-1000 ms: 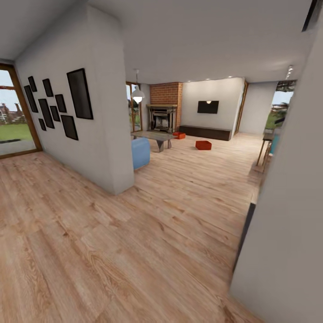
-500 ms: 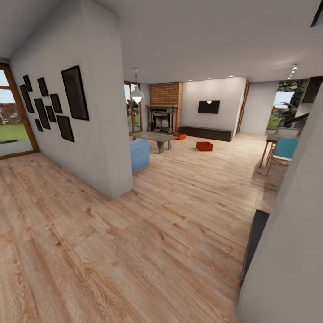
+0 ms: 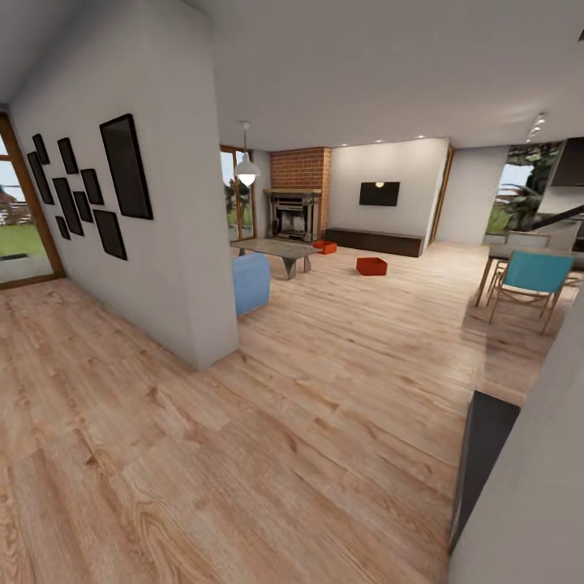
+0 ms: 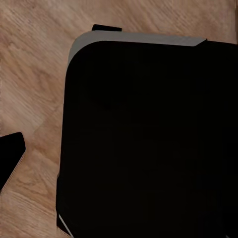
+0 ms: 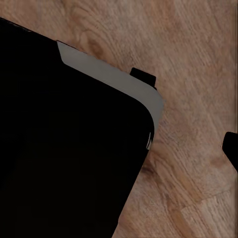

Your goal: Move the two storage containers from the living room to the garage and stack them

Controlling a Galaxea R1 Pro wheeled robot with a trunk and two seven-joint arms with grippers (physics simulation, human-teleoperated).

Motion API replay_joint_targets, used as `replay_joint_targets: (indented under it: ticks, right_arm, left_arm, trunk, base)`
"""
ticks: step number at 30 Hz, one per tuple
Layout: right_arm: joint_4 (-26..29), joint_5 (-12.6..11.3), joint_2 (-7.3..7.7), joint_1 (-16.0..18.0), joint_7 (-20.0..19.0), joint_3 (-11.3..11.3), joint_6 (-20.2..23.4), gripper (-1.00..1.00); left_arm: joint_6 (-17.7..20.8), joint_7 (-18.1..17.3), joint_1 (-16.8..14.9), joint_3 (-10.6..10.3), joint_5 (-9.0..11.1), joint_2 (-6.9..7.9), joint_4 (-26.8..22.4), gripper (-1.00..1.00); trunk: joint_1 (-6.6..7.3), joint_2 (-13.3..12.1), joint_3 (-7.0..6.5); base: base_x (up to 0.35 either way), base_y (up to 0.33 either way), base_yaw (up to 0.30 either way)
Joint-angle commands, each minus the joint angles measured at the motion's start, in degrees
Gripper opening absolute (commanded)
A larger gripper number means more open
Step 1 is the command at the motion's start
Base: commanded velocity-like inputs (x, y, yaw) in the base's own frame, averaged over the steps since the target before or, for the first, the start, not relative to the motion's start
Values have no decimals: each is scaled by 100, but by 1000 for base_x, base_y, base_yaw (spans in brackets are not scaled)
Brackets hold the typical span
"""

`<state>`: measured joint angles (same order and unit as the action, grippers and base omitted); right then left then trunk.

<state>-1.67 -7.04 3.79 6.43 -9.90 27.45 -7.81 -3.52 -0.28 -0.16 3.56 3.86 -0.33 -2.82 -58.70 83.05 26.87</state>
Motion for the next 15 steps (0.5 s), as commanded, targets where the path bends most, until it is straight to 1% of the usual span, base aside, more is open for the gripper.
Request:
replay_joint_targets:
  ticks: [1,15]
  right_arm:
    - [-18,-61,-1,7,-30,42,-35,100]
    - [-18,-69,-1,9,-30,42,-36,100]
  left_arm:
    - [-16,-2,-2,31,39,-2,1,100]
    - [-17,2,-2,30,36,-17,1,100]
  trunk:
    - [-3,3,5]
    - [-3,3,5]
  base:
    - [323,0,0]
    - [323,0,0]
